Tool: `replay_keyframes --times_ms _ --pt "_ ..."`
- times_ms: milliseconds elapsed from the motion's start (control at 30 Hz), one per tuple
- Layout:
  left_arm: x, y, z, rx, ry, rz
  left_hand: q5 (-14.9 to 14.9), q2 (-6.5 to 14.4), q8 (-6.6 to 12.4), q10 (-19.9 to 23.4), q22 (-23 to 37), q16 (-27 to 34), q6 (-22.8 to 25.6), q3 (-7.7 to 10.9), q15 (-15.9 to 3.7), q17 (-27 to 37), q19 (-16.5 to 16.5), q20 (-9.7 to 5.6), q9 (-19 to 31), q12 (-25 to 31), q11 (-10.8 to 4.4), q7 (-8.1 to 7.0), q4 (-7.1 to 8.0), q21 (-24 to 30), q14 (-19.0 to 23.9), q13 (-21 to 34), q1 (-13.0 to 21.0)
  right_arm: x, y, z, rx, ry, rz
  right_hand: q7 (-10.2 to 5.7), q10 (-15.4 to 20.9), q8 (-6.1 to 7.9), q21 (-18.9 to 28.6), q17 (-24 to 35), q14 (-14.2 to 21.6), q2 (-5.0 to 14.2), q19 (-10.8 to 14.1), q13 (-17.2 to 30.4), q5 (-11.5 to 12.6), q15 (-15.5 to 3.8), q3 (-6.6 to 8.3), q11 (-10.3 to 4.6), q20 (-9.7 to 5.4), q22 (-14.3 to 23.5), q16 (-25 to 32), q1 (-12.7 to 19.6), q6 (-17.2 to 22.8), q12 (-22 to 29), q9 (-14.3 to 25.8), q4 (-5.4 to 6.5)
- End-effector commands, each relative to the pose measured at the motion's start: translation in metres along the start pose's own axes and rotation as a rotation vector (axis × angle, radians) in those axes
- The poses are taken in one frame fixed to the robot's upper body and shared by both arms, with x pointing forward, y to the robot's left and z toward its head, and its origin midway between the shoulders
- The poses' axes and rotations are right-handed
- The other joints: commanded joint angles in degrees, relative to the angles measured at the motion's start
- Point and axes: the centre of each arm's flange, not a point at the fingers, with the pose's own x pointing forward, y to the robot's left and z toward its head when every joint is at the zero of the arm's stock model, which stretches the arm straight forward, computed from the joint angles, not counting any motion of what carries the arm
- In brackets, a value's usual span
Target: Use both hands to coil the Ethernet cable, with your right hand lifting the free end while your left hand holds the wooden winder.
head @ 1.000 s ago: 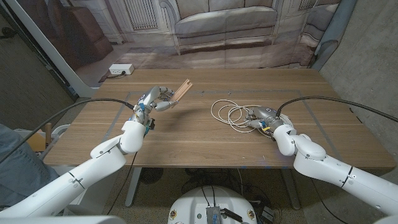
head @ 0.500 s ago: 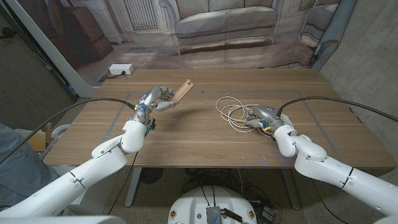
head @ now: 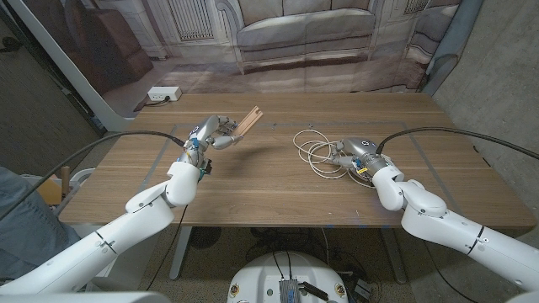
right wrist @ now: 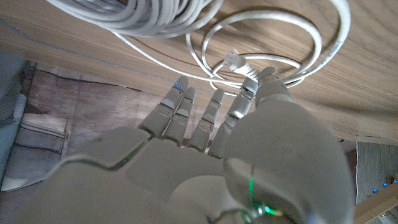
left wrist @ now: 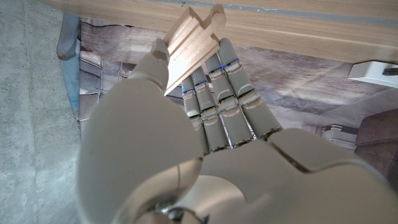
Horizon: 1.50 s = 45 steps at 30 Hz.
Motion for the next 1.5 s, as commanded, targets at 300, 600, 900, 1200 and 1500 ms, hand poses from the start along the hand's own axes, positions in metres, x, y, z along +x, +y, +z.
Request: replay_keyframes --times_ms 300,600,900,1200,1500 --pt "0.018 0.009 0.035 0.045 -0.043 0.047 0.35 3.49 0.66 7.30 0.07 0.62 9.50 2.56 -9.10 0.45 0.40 -0.33 0.16 0.36 -6.73 -3.94 0.69 0.29 7.26 0.78 2.17 -0.031 -0.029 0.019 -0.013 -0.059 -0.145 -0.42 5.60 -1.00 0.92 0.14 4.07 1.10 2.65 0.24 0.47 -8.29 -1.12 0.13 -7.20 0.25 0.49 -0.02 0.38 1.12 0.33 0.16" --pt "0.024 0.007 0.039 0.039 -0.057 0.046 0.35 3.52 0.60 7.17 0.07 0.57 9.38 2.61 -9.09 0.49 0.39 -0.32 0.18 0.29 -6.58 -3.94 0.72 0.32 7.10 1.05 2.12 -0.038 -0.036 0.023 -0.026 -0.053 -0.180 -0.65 16.59 -2.60 2.66 0.23 10.00 2.46 6.22 0.71 0.79 -9.07 -2.51 -0.05 -7.78 0.75 0.37 -0.09 -0.85 3.38 1.28 0.90" --pt "0.022 0.006 0.037 0.033 -0.055 0.046 0.34 3.58 0.58 7.16 0.08 0.58 9.33 2.67 -9.07 0.54 0.20 -0.28 0.20 0.25 -6.68 -3.99 0.77 0.29 7.06 1.34 2.05 -0.039 -0.040 0.025 -0.037 -0.058 -0.206 -0.70 23.68 -2.84 2.99 0.38 12.00 2.85 6.89 1.96 0.88 -9.08 -3.08 -0.16 -7.57 0.72 0.39 0.18 -0.95 5.95 1.53 1.09" --pt "0.022 0.014 0.041 0.050 -0.070 0.060 0.33 3.56 0.61 7.13 0.08 0.53 9.41 2.67 -9.00 0.56 0.18 -0.24 0.21 0.20 -6.72 -4.10 0.85 0.32 6.91 1.59 1.87 -0.043 -0.047 0.032 -0.021 -0.078 -0.241 -0.64 26.23 -2.54 4.93 0.51 19.14 3.59 11.20 0.85 1.08 -9.83 -3.01 -0.20 -8.53 0.82 1.49 1.80 -1.77 5.05 2.84 0.78" --pt "0.027 0.026 0.051 0.083 -0.093 0.061 0.34 3.58 0.61 7.07 0.10 0.44 9.41 2.75 -9.06 0.54 -0.09 -0.16 0.22 0.13 -6.70 -4.07 0.84 0.27 6.72 1.87 1.85 -0.047 -0.052 0.041 -0.060 -0.105 -0.271 -0.45 31.31 -2.55 4.06 1.42 22.13 3.81 9.72 3.62 1.41 -10.23 -3.29 0.10 -8.78 0.58 0.95 3.92 -1.36 7.31 3.10 0.75"
